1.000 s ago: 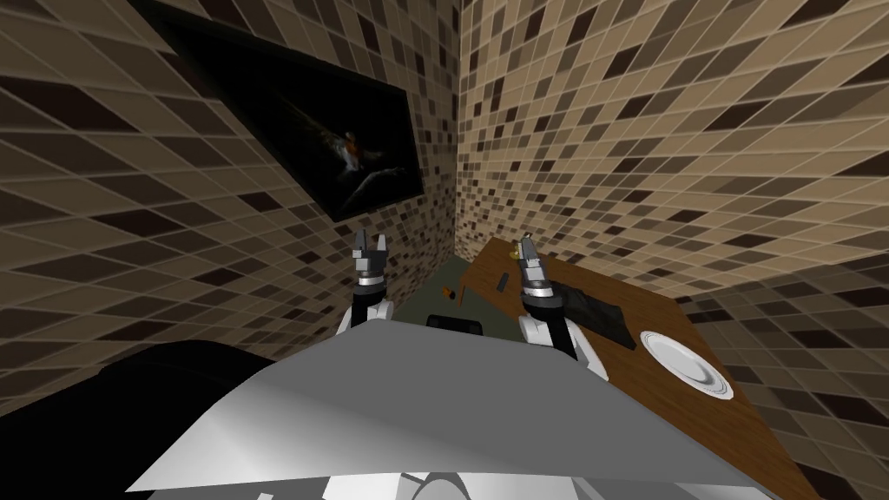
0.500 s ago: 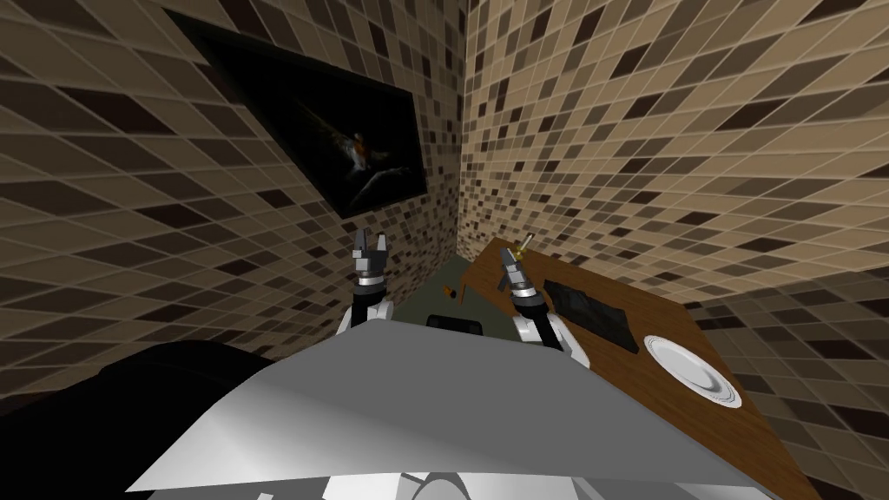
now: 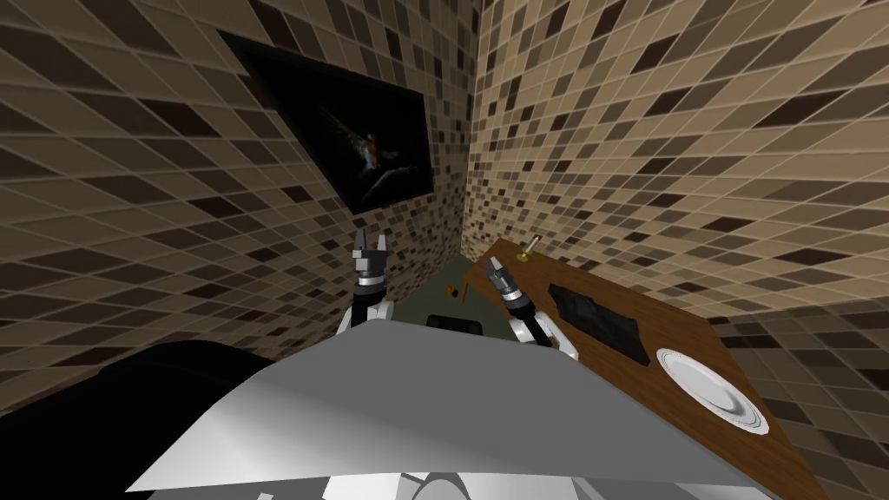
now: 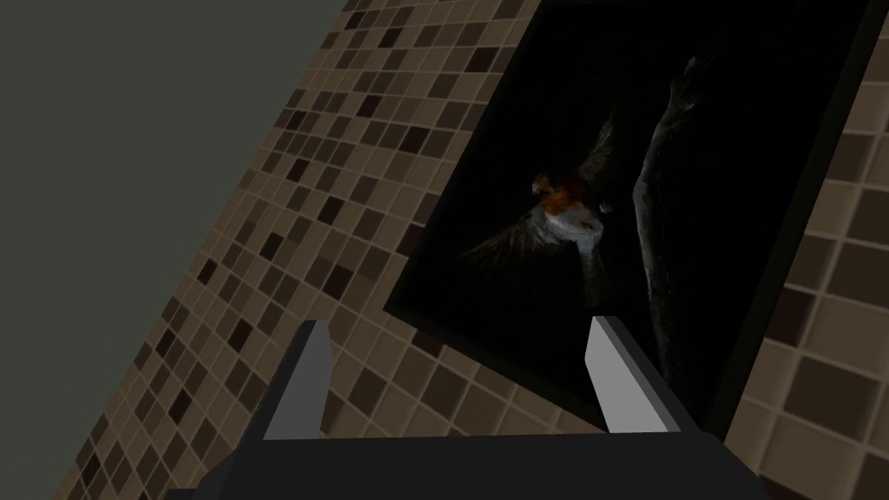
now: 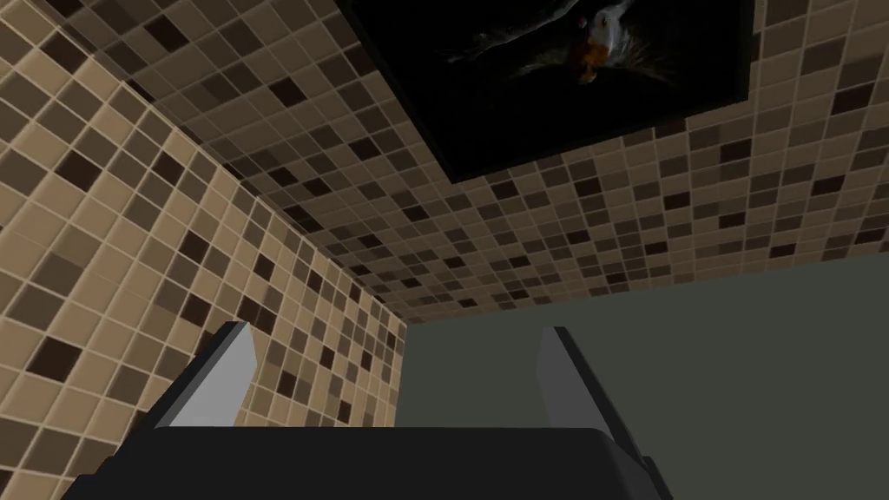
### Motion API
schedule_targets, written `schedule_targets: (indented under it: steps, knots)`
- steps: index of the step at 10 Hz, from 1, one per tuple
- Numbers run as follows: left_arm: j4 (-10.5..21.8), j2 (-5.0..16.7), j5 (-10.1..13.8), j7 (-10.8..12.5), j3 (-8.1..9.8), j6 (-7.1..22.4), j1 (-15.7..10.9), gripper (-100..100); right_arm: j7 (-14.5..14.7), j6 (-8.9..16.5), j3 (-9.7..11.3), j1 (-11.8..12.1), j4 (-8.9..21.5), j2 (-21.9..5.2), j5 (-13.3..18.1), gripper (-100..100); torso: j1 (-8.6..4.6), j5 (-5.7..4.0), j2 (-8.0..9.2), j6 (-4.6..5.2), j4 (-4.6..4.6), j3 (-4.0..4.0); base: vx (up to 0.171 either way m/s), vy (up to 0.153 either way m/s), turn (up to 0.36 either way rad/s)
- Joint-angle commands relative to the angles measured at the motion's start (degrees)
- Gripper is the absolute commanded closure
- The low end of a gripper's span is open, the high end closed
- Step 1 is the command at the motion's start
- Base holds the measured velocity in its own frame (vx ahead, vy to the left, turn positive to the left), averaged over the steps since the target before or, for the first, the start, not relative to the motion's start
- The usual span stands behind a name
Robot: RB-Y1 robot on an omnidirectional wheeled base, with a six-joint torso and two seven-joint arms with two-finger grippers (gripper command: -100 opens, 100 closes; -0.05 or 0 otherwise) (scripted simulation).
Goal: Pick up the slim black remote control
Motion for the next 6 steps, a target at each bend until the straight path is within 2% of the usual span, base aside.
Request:
schedule_targets:
  steps: [1, 2, 3, 4, 5, 6]
  knots:
    - [0.0, 0.0, 0.0, 0.0, 0.0, 0.0, 0.0, 0, 2.4, -0.96, 2.35, -0.88, 2.86, -2.22, 1.85, -100, 0.0, 0.0, 0.0, 0.0, 0.0, 0.0, -0.025, -0.025, 0.144]
    - [0.0, 0.0, 0.0, 0.0, 0.0, 0.0, -0.01, 0, 2.4, -0.96, 2.35, -0.88, 3.91, -2.22, 1.85, -100, 0.0, 0.01, 0.0, -0.02, 0.0, 0.0, -0.019, -0.024, 0.088]
    - [0.0, 0.0, 0.0, 0.0, 0.0, 0.0, 0.0, 0, 4.31, -1.71, 4.39, -2.04, 5.81, -4.06, 3.48, -100, 0.01, 0.01, -0.02, 0.0, 0.0, -0.01, -0.018, -0.023, 0.2]
    - [0.0, 0.0, 0.0, 0.0, 0.0, 0.0, -0.01, 0, 4.31, -1.71, 4.39, -2.04, 7.08, -4.06, 3.48, -100, 0.01, 0.01, -0.04, -0.04, -0.01, -0.02, -0.015, -0.023, 0.087]
    - [0.0, 0.0, 0.0, 0.0, 0.0, 0.0, 0.0, 0, 6.22, -2.39, 6.47, -3.22, 9.36, -5.98, 5.14, -100, 0.0, 0.01, -0.04, 0.02, -0.01, -0.02, -0.017, -0.026, 0.19]
    - [0.0, 0.0, 0.0, 0.0, 0.0, 0.0, -0.01, 0, 6.22, -2.39, 6.47, -3.22, 10.23, -5.98, 5.14, -100, -0.01, 0.0, -0.04, -0.03, -0.01, -0.02, -0.011, -0.03, 0.087]
